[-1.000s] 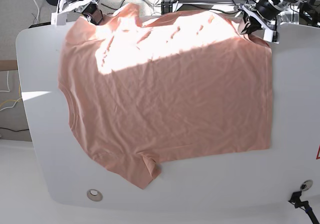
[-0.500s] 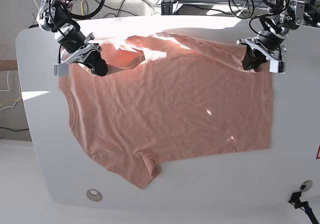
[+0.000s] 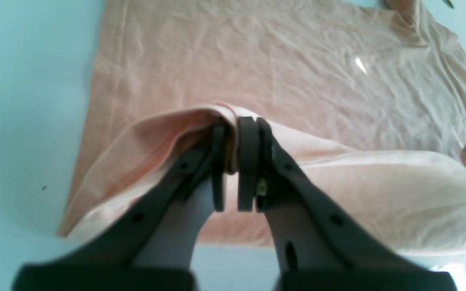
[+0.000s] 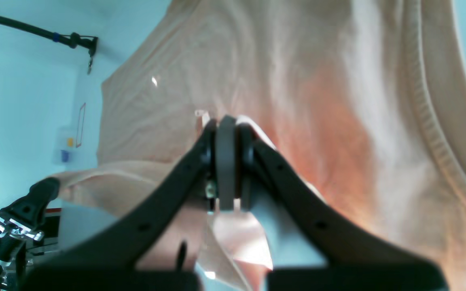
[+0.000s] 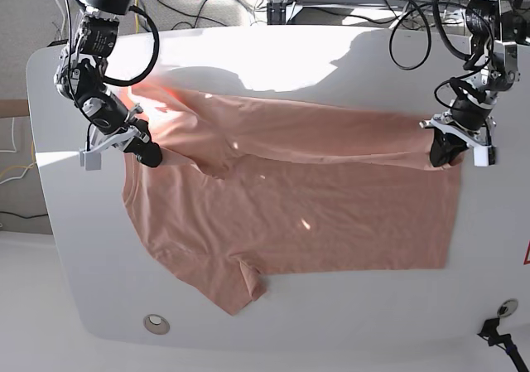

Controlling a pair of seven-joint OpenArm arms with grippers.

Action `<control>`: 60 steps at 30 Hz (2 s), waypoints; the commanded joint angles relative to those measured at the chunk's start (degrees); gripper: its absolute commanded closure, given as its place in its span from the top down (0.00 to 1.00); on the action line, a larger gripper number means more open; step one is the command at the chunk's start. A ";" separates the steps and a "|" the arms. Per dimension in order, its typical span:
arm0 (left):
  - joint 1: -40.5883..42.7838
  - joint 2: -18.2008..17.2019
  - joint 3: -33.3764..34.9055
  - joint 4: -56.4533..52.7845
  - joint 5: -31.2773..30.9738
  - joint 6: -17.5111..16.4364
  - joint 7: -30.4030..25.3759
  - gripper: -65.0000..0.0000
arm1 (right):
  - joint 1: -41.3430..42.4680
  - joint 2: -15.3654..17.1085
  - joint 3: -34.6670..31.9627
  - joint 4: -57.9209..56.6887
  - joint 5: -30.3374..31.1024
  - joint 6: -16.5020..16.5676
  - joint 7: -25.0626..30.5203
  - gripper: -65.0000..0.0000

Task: Fold the T-shirt properly
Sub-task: 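Carry the held edge across the shirt body and lay it down, then reposition both grippers onto the folded edge of the shirt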

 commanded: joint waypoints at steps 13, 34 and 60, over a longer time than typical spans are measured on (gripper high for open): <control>-5.04 -1.05 -0.18 -3.66 -0.39 -0.43 -1.04 0.00 | 7.51 1.24 0.18 -4.55 1.39 0.68 0.98 0.00; -21.04 -5.89 5.18 -17.46 -0.30 -3.33 6.52 0.10 | 14.90 0.09 0.10 -7.10 -14.17 0.60 0.98 0.73; -11.90 -5.97 -3.96 -5.59 16.40 -9.05 4.67 1.00 | -4.44 4.58 0.18 20.86 -26.57 0.95 1.15 0.68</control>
